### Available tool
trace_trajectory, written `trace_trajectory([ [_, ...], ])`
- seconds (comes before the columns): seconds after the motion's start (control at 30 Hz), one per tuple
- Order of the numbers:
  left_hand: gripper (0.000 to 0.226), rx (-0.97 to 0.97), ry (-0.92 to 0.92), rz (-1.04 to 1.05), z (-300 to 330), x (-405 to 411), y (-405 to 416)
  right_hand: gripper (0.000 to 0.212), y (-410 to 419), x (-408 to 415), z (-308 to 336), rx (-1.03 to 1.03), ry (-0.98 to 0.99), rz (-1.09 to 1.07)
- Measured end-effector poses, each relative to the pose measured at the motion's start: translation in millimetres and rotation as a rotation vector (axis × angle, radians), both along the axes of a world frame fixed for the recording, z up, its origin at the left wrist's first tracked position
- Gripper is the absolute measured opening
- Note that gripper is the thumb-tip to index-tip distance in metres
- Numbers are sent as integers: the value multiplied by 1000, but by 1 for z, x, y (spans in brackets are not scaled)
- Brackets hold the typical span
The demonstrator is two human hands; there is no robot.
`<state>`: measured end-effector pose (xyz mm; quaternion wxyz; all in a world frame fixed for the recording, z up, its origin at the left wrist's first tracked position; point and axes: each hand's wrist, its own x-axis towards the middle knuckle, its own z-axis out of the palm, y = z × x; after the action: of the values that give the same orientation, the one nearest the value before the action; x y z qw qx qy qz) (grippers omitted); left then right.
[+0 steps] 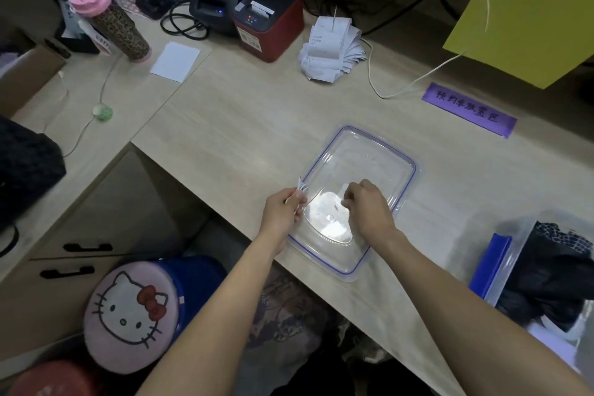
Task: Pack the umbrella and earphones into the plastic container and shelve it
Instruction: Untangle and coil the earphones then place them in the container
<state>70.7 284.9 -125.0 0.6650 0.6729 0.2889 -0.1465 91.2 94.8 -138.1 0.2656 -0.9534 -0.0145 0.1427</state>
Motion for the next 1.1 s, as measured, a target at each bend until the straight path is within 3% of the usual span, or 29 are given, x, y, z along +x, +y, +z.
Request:
trace_trajectory([
  [0.3,21,-244,17,1,23,14,-20,19,-17,8,36,501,136,-471],
  [0.43,17,-354,-1,-45,47,24,-48,13,-35,13,61,867,113,-690],
  [0.57,25,-444,-15,-151,71,31,-83,9,-54,10,87,1111,96,-770],
  [0.8,25,-541,-84,-298,99,38,-136,6,-95,-6,122,1239,42,-850],
  [0.93,10,-505,-161,-351,106,36,-158,7,-113,-21,134,1250,-7,-894],
  [1.1,9,-436,-261,-452,122,27,-189,13,-126,-39,149,1212,-71,-926],
])
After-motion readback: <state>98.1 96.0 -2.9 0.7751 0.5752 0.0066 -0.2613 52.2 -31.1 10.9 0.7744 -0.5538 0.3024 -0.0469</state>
